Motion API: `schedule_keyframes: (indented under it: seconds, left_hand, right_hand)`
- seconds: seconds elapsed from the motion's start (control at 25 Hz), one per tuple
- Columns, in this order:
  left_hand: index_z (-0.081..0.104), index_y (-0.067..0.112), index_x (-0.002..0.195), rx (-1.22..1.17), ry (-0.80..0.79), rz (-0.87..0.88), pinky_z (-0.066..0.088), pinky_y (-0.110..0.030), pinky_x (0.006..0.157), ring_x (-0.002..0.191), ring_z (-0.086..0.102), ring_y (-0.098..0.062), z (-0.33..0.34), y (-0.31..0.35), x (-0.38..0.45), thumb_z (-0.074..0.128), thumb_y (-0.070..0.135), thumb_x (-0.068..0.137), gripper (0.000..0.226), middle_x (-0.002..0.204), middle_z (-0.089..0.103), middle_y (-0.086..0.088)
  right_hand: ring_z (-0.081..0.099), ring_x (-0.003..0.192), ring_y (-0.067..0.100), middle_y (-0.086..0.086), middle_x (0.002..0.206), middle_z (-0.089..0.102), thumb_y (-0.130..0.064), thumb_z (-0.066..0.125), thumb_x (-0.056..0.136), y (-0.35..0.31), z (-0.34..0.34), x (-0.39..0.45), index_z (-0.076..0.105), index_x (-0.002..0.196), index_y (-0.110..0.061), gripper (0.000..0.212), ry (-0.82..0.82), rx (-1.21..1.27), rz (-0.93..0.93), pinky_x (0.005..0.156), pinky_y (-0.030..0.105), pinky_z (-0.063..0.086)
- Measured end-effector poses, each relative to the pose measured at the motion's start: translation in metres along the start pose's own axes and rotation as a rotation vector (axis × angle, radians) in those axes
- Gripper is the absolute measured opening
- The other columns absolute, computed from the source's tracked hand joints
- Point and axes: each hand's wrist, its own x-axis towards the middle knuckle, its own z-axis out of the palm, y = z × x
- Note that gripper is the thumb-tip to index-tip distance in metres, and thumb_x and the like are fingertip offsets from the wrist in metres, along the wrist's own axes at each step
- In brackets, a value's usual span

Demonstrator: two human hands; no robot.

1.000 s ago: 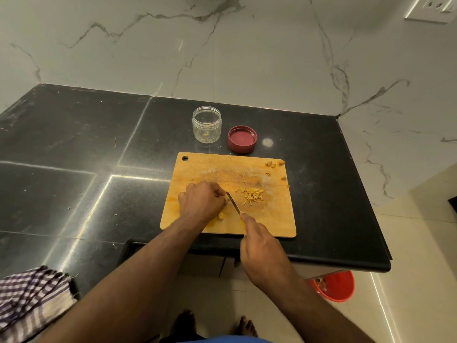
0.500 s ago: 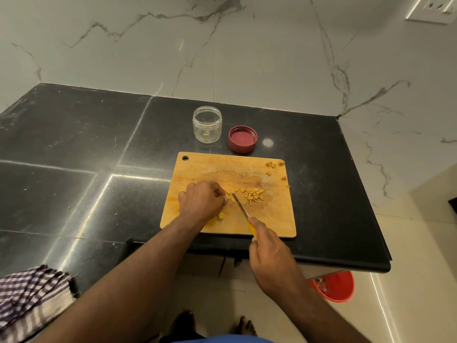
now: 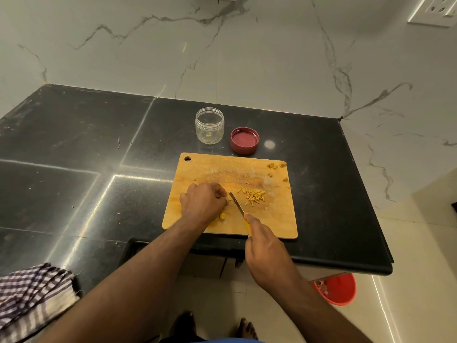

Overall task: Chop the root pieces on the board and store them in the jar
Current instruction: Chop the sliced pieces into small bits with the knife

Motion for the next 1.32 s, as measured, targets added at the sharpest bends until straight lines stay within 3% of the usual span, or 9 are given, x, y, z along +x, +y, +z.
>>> schedule_keyframes:
  seconds: [0.4, 0.64, 1.04, 1.32]
  left_hand:
    - [0.074, 0.035, 0.100, 0.011, -0.012, -0.028, 0.036, -0.043, 0.091, 0.111, 0.051, -0.016, -0.005, 0.007, 0.000, 0.067, 0.040, 0.091, 0.013, 0.101, 0.068, 0.016]
    - [0.074, 0.035, 0.098, -0.005, -0.020, -0.035, 0.036, -0.044, 0.092, 0.111, 0.051, -0.016, -0.004, 0.005, 0.001, 0.070, 0.041, 0.090, 0.010, 0.101, 0.067, 0.015]
    - [0.076, 0.037, 0.101, -0.010, -0.011, -0.039, 0.036, -0.042, 0.089, 0.111, 0.051, -0.017, 0.001, 0.000, 0.001, 0.068, 0.042, 0.090, 0.014, 0.104, 0.069, 0.016]
    - [0.076, 0.036, 0.097, -0.005, -0.010, -0.047, 0.035, -0.042, 0.089, 0.111, 0.050, -0.017, -0.001, 0.002, 0.002, 0.069, 0.042, 0.090, 0.012, 0.102, 0.069, 0.016]
  right_hand:
    - [0.056, 0.094, 0.018, 0.003, 0.120, 0.053, -0.019, 0.035, 0.102, -0.005, 0.007, 0.008, 0.023, 0.150, -0.026, 0.050, -0.048, -0.100, -0.006, 0.080, 0.034, 0.051]
    - [0.056, 0.102, 0.021, 0.005, 0.127, 0.052, -0.020, 0.032, 0.101, 0.002, -0.001, -0.020, 0.022, 0.152, -0.025, 0.052, -0.031, -0.089, 0.020, 0.083, 0.030, 0.046]
    - [0.056, 0.103, 0.017, 0.002, 0.127, 0.053, -0.018, 0.036, 0.102, -0.008, 0.004, 0.005, 0.025, 0.151, -0.024, 0.050, -0.014, -0.049, -0.001, 0.087, 0.032, 0.050]
    - [0.055, 0.093, 0.018, 0.003, 0.118, 0.052, -0.015, 0.035, 0.101, -0.010, 0.004, 0.009, 0.020, 0.150, -0.024, 0.052, -0.073, -0.134, -0.009, 0.077, 0.033, 0.050]
